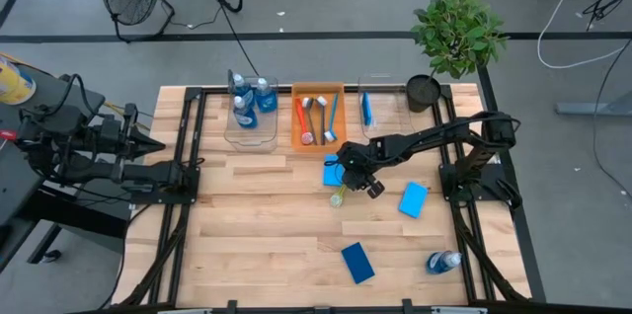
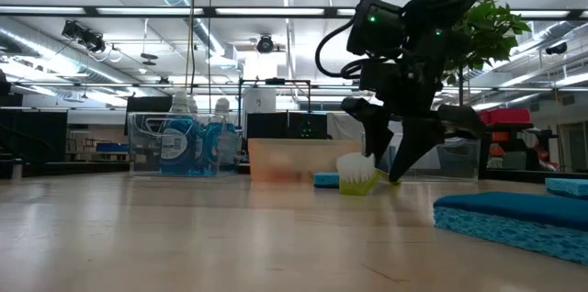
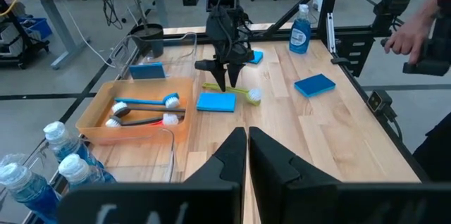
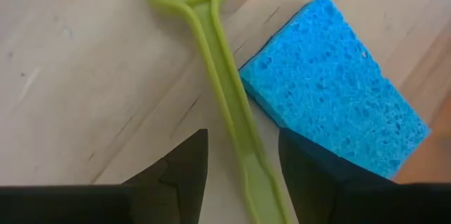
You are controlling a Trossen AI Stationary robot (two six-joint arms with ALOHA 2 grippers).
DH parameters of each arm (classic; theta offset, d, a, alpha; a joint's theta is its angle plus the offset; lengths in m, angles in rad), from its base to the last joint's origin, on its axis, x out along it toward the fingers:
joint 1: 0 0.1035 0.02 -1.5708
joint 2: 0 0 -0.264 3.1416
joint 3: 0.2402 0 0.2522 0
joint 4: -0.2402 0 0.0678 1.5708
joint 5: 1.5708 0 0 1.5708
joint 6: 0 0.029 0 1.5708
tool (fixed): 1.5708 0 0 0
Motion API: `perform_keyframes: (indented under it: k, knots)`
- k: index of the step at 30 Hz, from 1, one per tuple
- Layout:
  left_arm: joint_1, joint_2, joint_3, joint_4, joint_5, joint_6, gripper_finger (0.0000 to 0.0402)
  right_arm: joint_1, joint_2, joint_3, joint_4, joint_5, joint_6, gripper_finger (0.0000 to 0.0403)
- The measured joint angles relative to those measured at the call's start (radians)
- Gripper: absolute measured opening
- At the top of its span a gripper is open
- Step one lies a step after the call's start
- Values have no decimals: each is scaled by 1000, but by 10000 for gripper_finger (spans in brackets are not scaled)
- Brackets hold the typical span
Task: Pick & Place Kitchen Sink Supplies
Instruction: Put the green dish brush into the orange bin
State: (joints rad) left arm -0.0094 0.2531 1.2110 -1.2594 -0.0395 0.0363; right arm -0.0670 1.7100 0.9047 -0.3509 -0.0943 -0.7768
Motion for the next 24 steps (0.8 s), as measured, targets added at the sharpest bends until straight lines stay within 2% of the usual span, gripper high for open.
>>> perform_keyframes:
  k: [5,8,17,24]
  knots:
    - [0,0,0,0,0,0,23,-11,0,0,-2,-27,-26,154]
    - [0,0,0,0,0,0,23,-19,4,0,-1,-60,-31,128]
    - [0,0,0,0,0,0,23,-19,6,0,-1,-56,-54,45]
    - [0,0,0,0,0,0,23,-20,28,4,-8,-78,-37,39]
